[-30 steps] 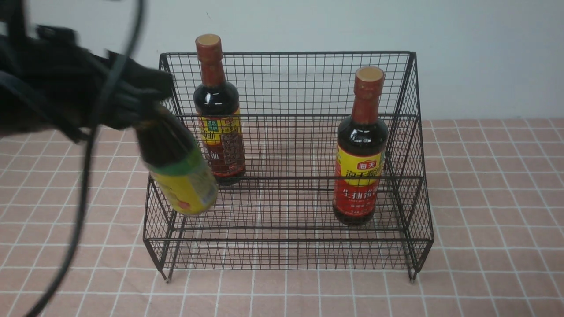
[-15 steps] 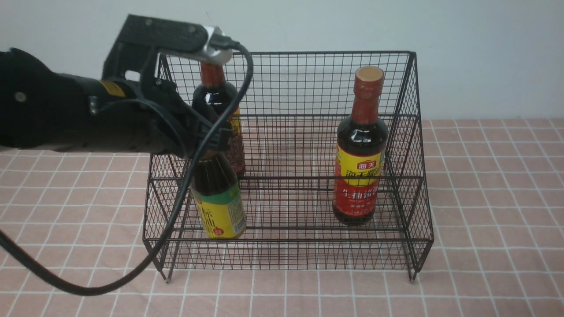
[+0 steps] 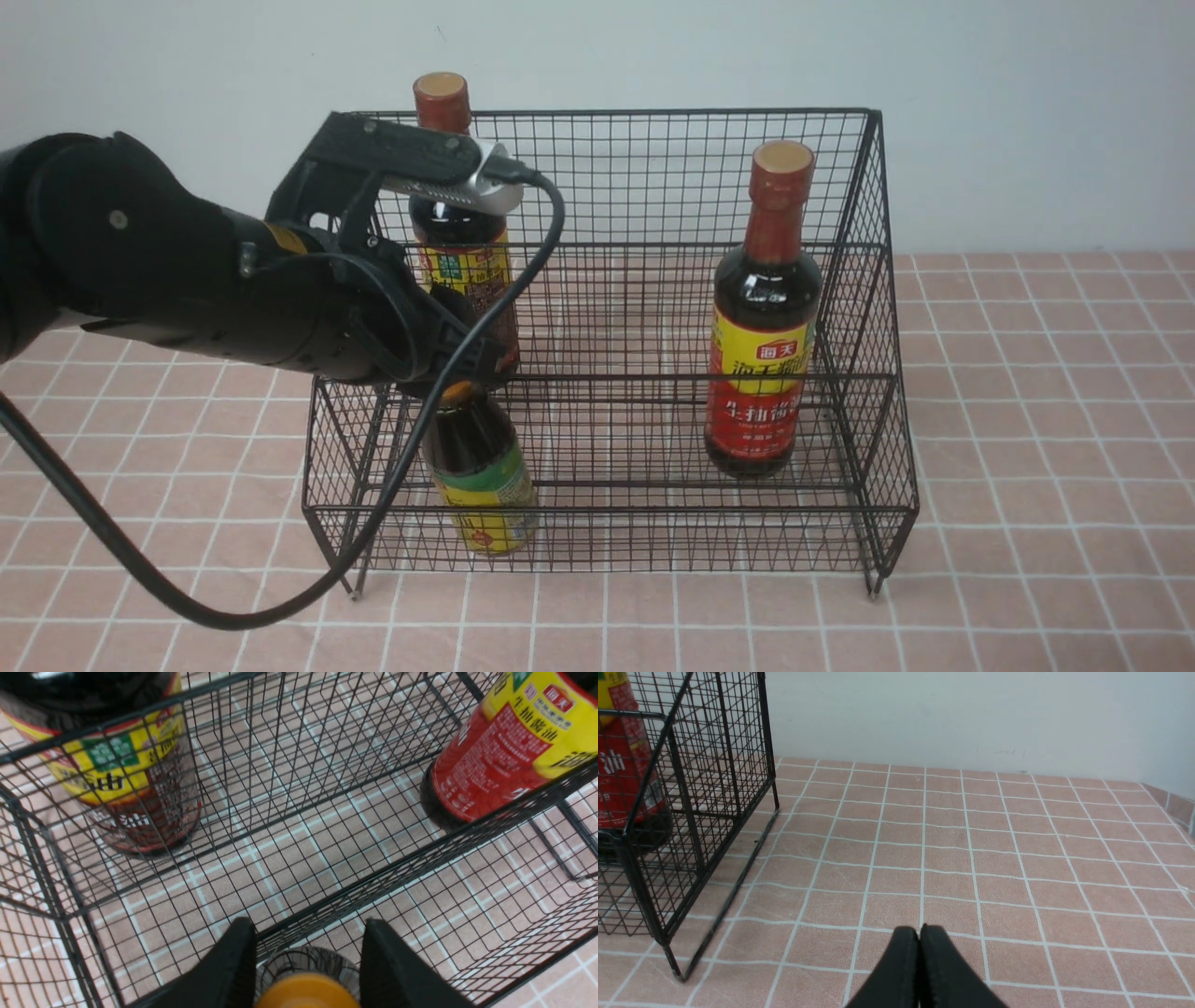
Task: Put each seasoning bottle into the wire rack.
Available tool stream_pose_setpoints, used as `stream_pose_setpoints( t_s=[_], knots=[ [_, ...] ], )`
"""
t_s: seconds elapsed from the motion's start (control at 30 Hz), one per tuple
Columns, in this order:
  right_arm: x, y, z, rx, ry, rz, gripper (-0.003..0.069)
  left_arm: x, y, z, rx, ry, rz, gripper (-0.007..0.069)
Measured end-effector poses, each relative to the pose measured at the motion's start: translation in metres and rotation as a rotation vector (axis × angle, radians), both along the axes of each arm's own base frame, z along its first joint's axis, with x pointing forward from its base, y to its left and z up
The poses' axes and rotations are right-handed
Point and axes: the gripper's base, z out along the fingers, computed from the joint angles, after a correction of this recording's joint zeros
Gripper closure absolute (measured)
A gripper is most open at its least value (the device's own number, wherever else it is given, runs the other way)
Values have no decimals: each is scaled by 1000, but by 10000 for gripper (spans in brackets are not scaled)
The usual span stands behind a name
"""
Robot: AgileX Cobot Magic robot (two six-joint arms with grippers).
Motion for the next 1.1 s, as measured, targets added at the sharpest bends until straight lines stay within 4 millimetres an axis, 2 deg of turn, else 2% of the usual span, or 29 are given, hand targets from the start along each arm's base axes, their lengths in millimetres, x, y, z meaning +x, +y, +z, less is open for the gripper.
stream_pose_setpoints(
  t_s=[0.17,0.37,0.53,0.7,0.8,0.9,0.93,1.03,1.1],
  knots=[
    [0,0,0,0,0,0,673,0,0,0,1,3,-1,361],
    [0,0,0,0,0,0,673,-1,-1,0,-10,8,1,293],
    [0,0,0,0,0,0,673,-1,0,5,-18,-20,9,281],
    [0,0,0,0,0,0,673,-9,4,24,-41,-94,15,281],
    [0,0,0,0,0,0,673,-20,9,43,-65,-161,16,289],
    [0,0,0,0,0,0,673,-42,17,71,-101,-259,16,344],
    [0,0,0,0,0,0,673,-44,18,73,-102,-266,16,356],
    [0,0,0,0,0,0,673,-70,29,99,-108,-380,10,464],
    [0,0,0,0,0,0,673,-96,41,118,-105,-471,8,568]
  ],
)
